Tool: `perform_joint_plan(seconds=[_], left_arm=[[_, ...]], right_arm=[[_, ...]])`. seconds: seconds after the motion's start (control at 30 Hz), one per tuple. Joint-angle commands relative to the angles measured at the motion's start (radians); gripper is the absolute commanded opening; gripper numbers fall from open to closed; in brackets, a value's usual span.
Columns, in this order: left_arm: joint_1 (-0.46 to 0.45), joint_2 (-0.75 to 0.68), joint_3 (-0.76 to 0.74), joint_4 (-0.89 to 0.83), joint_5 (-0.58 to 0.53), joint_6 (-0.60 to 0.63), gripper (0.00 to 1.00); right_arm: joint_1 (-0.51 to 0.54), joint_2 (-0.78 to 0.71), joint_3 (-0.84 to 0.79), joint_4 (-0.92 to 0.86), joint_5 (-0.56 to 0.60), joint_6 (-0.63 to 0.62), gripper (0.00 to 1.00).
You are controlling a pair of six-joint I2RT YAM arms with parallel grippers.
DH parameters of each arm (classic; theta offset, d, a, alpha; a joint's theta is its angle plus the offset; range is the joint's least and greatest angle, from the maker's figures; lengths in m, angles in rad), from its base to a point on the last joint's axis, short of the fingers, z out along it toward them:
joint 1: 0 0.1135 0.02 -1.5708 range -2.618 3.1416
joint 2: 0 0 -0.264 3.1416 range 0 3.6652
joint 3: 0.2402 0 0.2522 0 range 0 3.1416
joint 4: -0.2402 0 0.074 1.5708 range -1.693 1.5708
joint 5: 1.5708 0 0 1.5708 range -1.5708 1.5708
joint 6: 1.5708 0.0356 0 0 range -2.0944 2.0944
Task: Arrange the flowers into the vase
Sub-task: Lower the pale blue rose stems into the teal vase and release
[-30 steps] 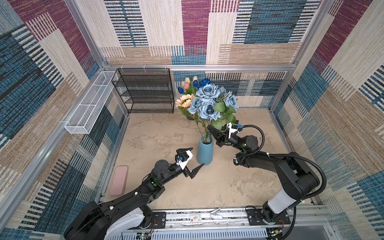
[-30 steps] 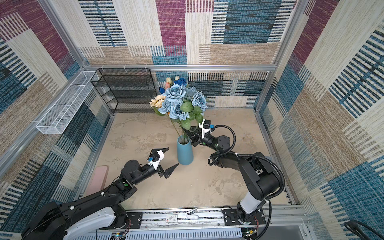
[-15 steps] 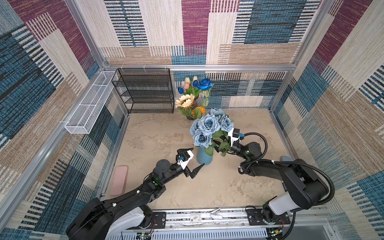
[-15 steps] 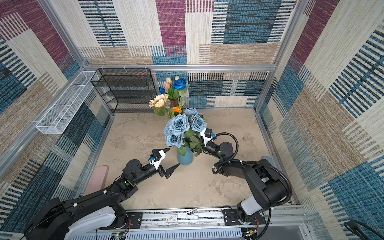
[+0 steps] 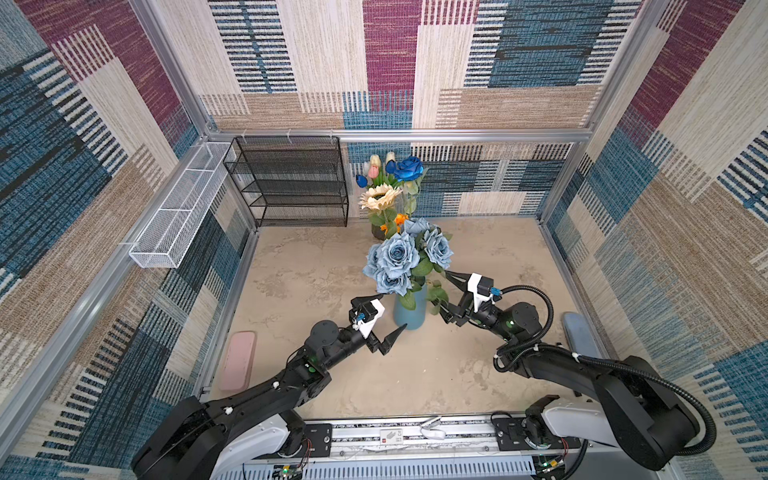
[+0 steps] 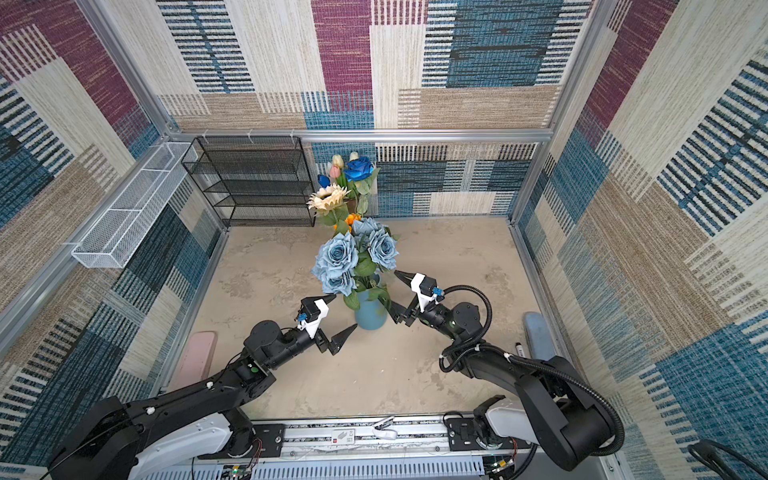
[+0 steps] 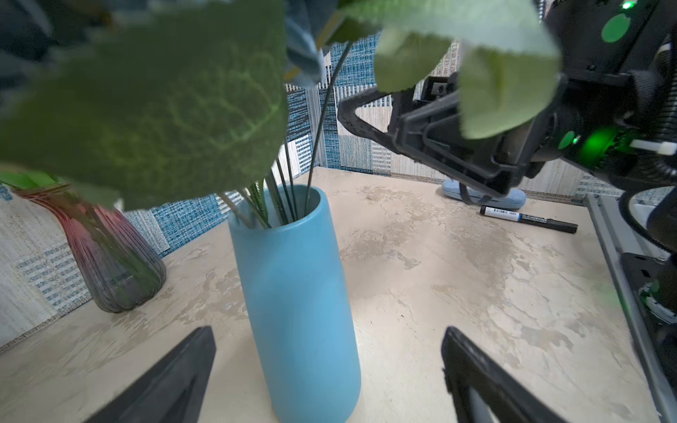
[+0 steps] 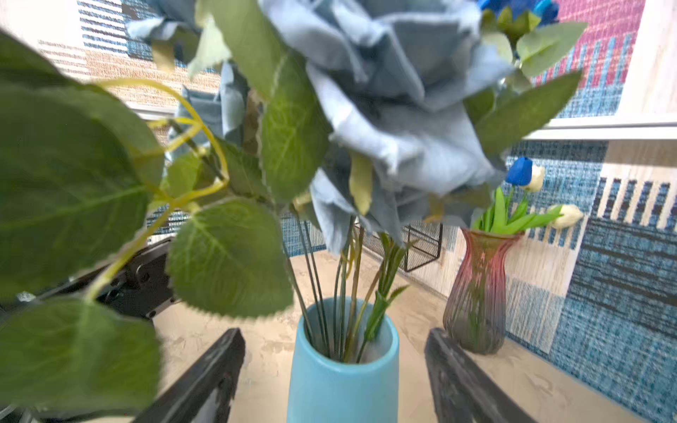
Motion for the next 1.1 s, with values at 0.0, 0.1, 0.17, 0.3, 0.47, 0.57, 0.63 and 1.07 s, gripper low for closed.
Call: perform_joint_plan(seconds=[0.0, 0.1, 0.17, 0.3, 0.47, 0.57, 0.63, 1.07], left_arm=[[0.003, 0.012, -0.001, 0.055, -0.017, -0.003, 0.99], [0.004, 0.025, -0.002, 0.076, -0.016, -0.008, 0.99], [0.005, 0.033, -0.004, 0.088, -0.016, -0.006, 0.99], [0.005, 0.047, 0.001, 0.097, -0.010, -0.003, 0.99], [0.005, 0.043, -0.005, 0.097, -0.006, -0.009, 0.99], [0.005, 0.029, -0.012, 0.087, -0.013, -0.006, 0.99], [0.005, 0.022, -0.015, 0.078, -0.018, -0.004, 0.99], [0.006, 0.033, -0.016, 0.075, -0.031, 0.009, 0.99]], right_arm=[[0.002, -0.009, -0.031, -0.002, 0.028, -0.017, 0.84], [0.001, 0.024, -0.046, 0.008, 0.024, -0.015, 0.86], [0.001, 0.064, -0.032, 0.011, -0.001, -0.013, 0.87], [0.002, 0.157, 0.016, 0.044, -0.024, 0.002, 0.91], [0.005, 0.280, 0.097, 0.068, -0.044, -0.004, 1.00], [0.011, 0.341, 0.140, 0.058, -0.045, -0.022, 1.00], [0.016, 0.373, 0.161, 0.065, -0.044, -0.027, 0.99], [0.048, 0.518, 0.306, 0.065, -0.087, -0.060, 0.76]])
